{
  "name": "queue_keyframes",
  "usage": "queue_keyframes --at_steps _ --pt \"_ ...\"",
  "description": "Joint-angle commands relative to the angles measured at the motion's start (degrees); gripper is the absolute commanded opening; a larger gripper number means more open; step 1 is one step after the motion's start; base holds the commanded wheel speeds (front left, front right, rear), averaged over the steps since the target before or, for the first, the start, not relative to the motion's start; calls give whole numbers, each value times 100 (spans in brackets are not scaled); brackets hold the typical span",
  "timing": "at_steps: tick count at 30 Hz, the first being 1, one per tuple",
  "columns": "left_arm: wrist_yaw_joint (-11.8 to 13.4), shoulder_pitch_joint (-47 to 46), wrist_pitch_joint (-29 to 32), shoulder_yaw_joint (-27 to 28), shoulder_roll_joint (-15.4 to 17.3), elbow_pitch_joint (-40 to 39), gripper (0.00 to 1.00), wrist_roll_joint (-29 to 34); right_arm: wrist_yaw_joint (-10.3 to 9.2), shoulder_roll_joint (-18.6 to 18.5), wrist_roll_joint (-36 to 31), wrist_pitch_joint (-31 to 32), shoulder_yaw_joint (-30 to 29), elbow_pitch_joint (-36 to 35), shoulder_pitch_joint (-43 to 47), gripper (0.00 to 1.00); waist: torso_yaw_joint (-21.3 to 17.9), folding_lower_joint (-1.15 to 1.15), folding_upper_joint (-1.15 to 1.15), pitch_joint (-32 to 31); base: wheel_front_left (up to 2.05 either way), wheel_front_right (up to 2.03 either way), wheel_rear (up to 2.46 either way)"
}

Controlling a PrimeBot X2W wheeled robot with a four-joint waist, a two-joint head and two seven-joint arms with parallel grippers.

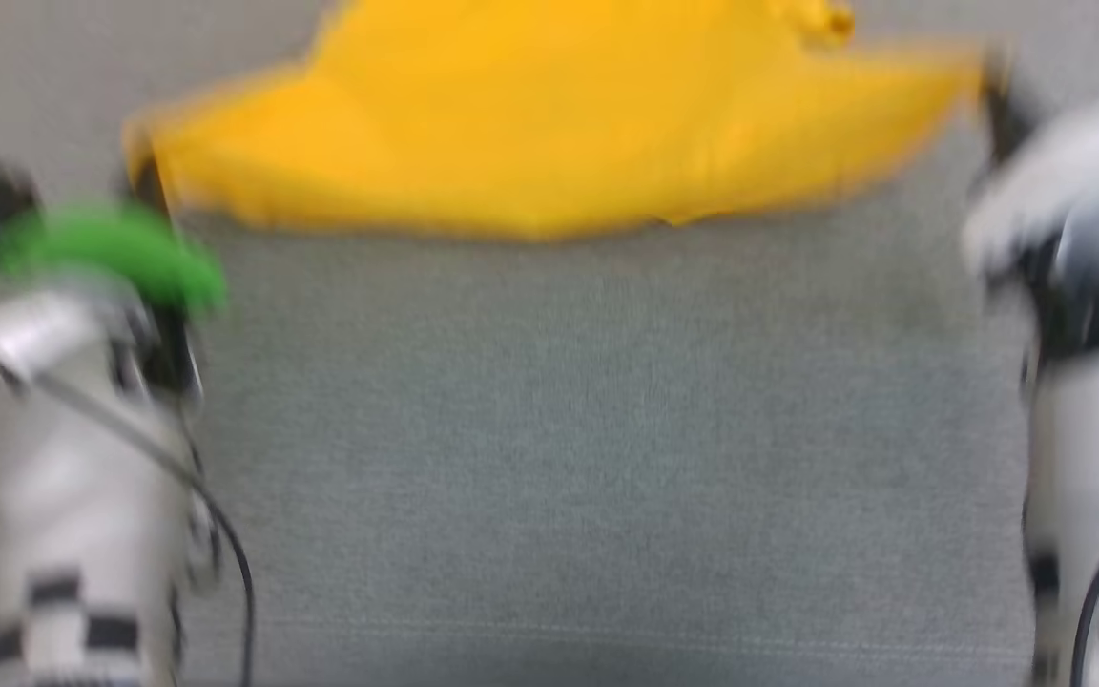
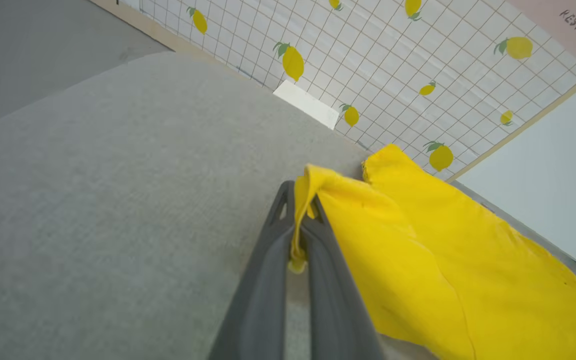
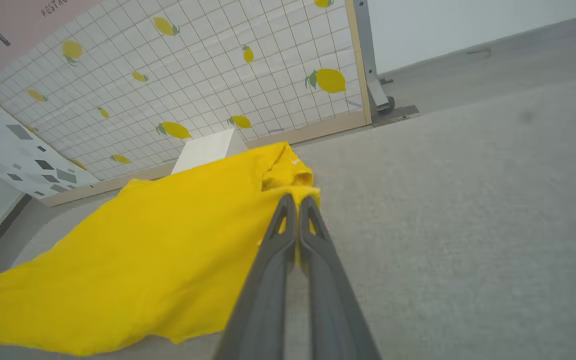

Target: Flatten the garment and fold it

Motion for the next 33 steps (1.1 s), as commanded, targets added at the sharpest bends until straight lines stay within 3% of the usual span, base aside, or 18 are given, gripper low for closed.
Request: queue_keyframes --at_steps 1,10,16,22,24,29,33 --pt "-10 421 -56 28 -75 28 0 -50 20 -11 83 52 -38 -117 490 0 61 0 0 -1009 0 0 0" --pt "241 2546 112 353 -432 -340 0 -493 20 -14 489 540 -529 -999 2952 0 -68 0 0 -1710 0 0 0" --pt "671 3450 560 28 -274 -947 0 -99 20 -12 347 1055 -603 -1751 3950 0 -112 0 0 -1799 0 0 0" --pt "929 3684 1358 -1157 241 -1233 0 1169 20 -23 -731 2211 73 -2132 4092 0 -164 0 0 -1715 0 0 0" --pt "969 3649 1559 -1328 320 -1276 0 1338 20 -25 -1046 2679 331 -2080 4029 0 -174 0 0 -1647 0 0 0" --pt "1034 3584 1643 -1311 332 -1483 0 1296 20 -27 -1445 3419 608 -1654 3783 0 -137 0 0 -1443 0 0 0" --pt "1067 3609 1513 -1181 309 -1630 0 1157 20 -20 -1491 3558 628 -1267 3681 0 -93 0 0 -1351 0 0 0"
